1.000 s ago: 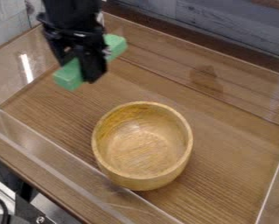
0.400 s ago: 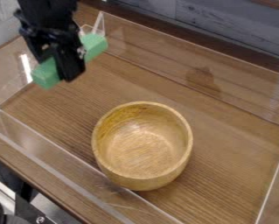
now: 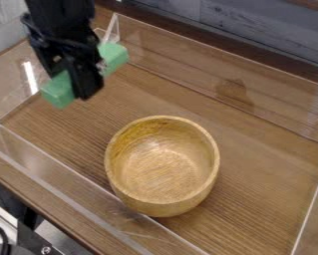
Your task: Remove the green block from inside the brown bowl and put it on the table
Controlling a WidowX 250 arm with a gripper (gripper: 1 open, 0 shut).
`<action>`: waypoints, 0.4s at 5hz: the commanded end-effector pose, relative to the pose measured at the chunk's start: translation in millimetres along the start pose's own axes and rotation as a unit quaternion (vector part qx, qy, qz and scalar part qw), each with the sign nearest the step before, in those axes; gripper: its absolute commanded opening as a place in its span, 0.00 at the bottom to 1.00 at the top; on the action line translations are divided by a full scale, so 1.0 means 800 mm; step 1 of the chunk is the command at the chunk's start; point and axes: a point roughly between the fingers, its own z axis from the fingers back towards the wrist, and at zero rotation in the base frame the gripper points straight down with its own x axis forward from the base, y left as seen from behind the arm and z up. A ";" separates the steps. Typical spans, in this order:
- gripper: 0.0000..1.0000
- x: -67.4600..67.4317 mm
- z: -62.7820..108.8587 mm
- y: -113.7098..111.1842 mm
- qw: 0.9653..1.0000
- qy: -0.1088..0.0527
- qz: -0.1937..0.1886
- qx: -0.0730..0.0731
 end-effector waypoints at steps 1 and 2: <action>0.00 0.003 0.013 0.001 1.000 -0.016 -0.018 0.017; 0.00 0.003 0.014 -0.012 0.999 -0.015 -0.024 0.021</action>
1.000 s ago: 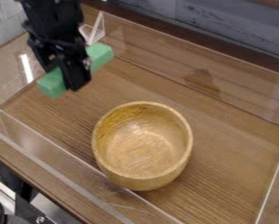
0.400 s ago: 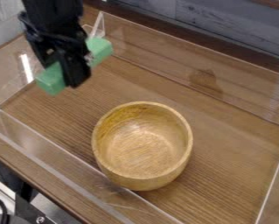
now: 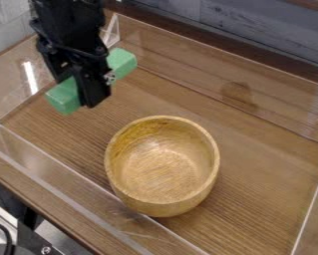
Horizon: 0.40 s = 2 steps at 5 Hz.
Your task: Remove the green block from inside the brown bowl and put it on the table
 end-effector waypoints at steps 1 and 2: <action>0.00 0.002 0.012 -0.002 1.000 -0.014 -0.003 0.013; 0.00 -0.001 0.006 -0.008 1.000 -0.014 -0.006 0.018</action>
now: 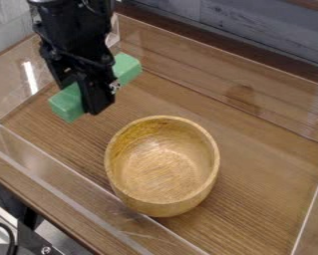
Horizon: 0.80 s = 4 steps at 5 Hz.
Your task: Remove the green block from inside the brown bowl and put it on the table
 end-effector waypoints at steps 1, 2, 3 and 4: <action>0.00 0.002 0.004 -0.002 1.000 -0.016 -0.002 0.013; 0.00 0.003 0.004 -0.007 1.000 -0.017 0.003 0.017; 0.00 0.002 0.001 -0.009 1.000 -0.017 0.008 0.021; 0.00 0.000 -0.001 -0.010 0.999 -0.017 0.012 0.026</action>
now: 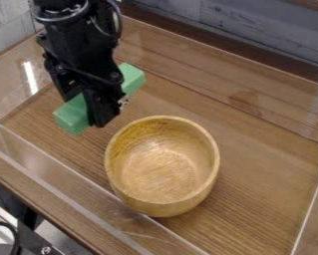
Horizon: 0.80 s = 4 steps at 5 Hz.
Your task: Remove the green block from inside the brown bowl and put it on the table
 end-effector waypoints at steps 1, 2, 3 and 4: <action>0.00 0.001 0.004 0.000 1.000 -0.014 0.000 0.011; 0.00 -0.001 -0.007 0.008 1.000 -0.017 0.006 0.012; 0.00 -0.004 -0.020 0.022 1.000 -0.017 0.013 0.016; 0.00 -0.006 -0.030 0.039 1.000 -0.016 0.018 0.020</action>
